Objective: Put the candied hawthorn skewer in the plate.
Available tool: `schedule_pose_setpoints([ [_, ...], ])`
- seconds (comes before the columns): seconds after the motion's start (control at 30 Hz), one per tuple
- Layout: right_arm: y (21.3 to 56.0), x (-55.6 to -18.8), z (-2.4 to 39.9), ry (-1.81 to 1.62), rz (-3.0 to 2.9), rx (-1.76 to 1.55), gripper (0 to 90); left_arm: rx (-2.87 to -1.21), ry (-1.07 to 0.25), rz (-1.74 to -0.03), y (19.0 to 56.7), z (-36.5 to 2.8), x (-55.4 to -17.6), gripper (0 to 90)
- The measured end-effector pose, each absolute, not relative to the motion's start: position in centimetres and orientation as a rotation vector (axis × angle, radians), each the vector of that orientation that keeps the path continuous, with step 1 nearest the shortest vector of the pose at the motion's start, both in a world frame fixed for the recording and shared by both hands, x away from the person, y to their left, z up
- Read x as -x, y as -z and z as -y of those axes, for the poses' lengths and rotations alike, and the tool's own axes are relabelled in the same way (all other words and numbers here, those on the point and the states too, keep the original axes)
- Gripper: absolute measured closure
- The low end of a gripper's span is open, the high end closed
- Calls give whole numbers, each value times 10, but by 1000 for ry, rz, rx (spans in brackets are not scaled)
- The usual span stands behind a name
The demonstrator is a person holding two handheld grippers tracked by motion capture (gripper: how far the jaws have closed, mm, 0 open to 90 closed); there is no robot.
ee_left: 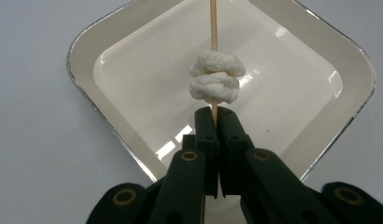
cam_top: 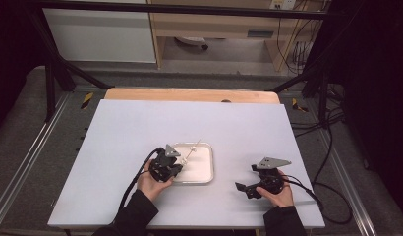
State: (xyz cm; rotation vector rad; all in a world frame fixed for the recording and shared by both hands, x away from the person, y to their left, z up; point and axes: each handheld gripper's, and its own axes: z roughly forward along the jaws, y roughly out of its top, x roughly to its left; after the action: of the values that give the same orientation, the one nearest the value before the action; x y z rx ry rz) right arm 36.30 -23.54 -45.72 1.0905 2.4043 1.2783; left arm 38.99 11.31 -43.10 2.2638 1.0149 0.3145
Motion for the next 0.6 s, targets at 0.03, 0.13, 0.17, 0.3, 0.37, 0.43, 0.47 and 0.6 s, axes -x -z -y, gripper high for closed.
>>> schedule_pose_setpoints([
  [0.03, 457, -363, 235, -1278, -2404, -1090, 9, -2269, -308, -1016, 432, -113, -390, 879],
  [0.13, 457, -363, 235, -1275, -2405, -1094, 9, -2287, -309, -1010, 433, -111, -389, 879],
  [0.17, 457, -363, 235, -1277, -2404, -1092, 9, -2292, -310, -1011, 434, -110, -389, 878],
  [0.3, 457, -363, 236, -1271, -2407, -1084, 9, -2303, -316, -1008, 435, -108, -388, 877],
  [0.37, 457, -363, 235, -1276, -2404, -1086, 9, -2302, -310, -1014, 435, -108, -389, 876],
  [0.43, 457, -363, 235, -1276, -2403, -1087, 9, -2304, -310, -1014, 435, -108, -389, 875],
  [0.47, 457, -363, 235, -1276, -2404, -1088, 9, -2306, -312, -1013, 435, -109, -389, 873],
  [0.6, 457, -363, 235, -1272, -2408, -1090, 9, -2302, -318, -1009, 434, -110, -388, 849],
])
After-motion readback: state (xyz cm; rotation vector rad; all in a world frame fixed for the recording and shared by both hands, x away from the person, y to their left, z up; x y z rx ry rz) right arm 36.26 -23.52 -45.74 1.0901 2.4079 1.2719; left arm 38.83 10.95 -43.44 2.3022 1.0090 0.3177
